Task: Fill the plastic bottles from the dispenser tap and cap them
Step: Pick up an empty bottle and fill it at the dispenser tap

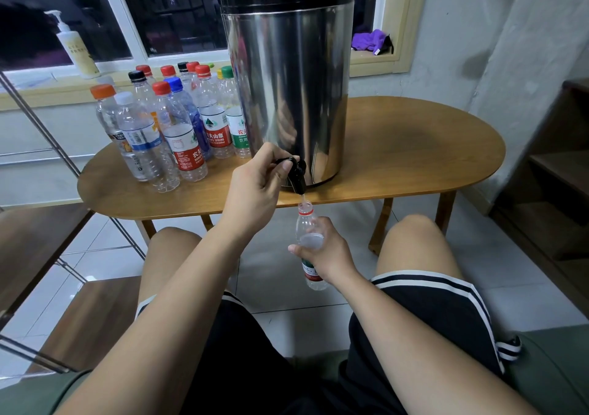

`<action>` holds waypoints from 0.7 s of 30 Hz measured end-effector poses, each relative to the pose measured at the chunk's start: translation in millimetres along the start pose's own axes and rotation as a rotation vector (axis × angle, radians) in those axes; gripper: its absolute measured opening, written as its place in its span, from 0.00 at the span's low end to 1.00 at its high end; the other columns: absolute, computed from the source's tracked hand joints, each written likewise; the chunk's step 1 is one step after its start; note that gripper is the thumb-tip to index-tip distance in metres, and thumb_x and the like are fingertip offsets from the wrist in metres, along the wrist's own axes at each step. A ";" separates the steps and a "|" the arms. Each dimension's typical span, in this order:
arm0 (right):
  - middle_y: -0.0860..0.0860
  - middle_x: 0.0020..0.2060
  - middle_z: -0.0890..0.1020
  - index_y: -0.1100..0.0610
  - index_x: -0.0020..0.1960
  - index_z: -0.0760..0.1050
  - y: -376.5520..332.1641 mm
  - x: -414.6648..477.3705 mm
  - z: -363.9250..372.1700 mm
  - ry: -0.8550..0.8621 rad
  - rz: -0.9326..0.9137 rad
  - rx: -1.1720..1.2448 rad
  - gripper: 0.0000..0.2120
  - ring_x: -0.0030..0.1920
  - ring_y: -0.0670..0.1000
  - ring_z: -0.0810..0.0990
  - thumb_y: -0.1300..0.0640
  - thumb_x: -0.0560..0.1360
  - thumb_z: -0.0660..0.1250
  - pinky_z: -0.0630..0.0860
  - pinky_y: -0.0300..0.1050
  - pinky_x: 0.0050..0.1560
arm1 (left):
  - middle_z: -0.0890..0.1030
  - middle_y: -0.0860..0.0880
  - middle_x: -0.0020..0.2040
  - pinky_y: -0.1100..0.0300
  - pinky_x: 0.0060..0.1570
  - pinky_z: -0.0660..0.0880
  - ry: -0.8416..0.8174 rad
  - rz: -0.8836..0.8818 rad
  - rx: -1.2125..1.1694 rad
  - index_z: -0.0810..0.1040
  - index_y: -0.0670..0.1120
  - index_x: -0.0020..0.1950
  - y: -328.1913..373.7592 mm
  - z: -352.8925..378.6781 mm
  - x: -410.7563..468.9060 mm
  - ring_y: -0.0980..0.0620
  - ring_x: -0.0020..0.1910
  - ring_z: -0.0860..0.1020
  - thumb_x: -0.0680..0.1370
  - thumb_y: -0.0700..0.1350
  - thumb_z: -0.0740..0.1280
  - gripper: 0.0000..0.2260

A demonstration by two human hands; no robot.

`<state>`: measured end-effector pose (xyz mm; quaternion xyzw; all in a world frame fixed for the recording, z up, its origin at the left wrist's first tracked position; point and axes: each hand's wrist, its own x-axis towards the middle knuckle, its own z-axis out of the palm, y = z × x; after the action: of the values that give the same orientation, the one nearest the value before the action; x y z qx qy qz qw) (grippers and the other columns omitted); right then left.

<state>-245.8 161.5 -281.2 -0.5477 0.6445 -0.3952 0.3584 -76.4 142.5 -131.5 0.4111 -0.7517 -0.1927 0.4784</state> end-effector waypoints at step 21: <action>0.40 0.62 0.81 0.43 0.68 0.72 0.3 -0.3 0.6 0.026 -0.003 -0.019 0.32 0.62 0.49 0.80 0.41 0.70 0.83 0.78 0.49 0.63 | 0.87 0.51 0.55 0.43 0.48 0.82 -0.006 -0.007 -0.002 0.77 0.50 0.56 2.2 -1.1 0.2 0.47 0.51 0.84 0.88 0.48 0.66 0.03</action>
<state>-245.4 161.8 -281.7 -0.5471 0.6519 -0.3966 0.3441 -76.4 143.7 -129.4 0.4126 -0.7515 -0.1964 0.4758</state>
